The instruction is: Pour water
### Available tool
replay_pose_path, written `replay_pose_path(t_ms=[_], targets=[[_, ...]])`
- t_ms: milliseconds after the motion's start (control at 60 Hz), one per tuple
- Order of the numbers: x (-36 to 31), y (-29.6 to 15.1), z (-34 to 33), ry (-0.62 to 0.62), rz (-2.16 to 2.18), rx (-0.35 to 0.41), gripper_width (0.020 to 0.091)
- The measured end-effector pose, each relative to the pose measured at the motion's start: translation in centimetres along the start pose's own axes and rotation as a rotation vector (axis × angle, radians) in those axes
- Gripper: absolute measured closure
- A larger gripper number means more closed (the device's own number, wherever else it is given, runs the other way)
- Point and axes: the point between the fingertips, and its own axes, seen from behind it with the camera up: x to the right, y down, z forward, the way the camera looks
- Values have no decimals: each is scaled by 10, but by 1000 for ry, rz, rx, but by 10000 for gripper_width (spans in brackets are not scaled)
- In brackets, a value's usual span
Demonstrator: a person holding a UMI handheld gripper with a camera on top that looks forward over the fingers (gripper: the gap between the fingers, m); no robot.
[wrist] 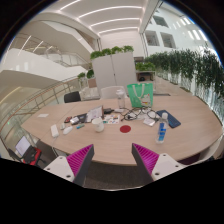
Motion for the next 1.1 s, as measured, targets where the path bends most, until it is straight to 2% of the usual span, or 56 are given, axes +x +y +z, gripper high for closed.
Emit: replay_pose_path(t_ms=[100,133,167,267,367,517,633,767,867,900,933,950,967,1033,1100], targets=[[8,16,3,74,-11,-10,272],[-14,31,13,101,-12,1,270],[11,26,3,120,-10,12,271],[-4,45,19,161,7,47,274],[40,32,35,234,-43,141,286],[141,19,84,387,-37,209,283],[222,14,148,449,3,254,281],[289,17,242,433,19,243,282],[318,13,286,441,-9,256,279],[323,10,300,432,-8,261,303],[326,9,313,418,-4,265,390],[327,9,319,417,-3,261,535],[332,11,323,418,0,253,648],[343,6,325,466,28,283,655],[343,2,334,458,34,286,684]])
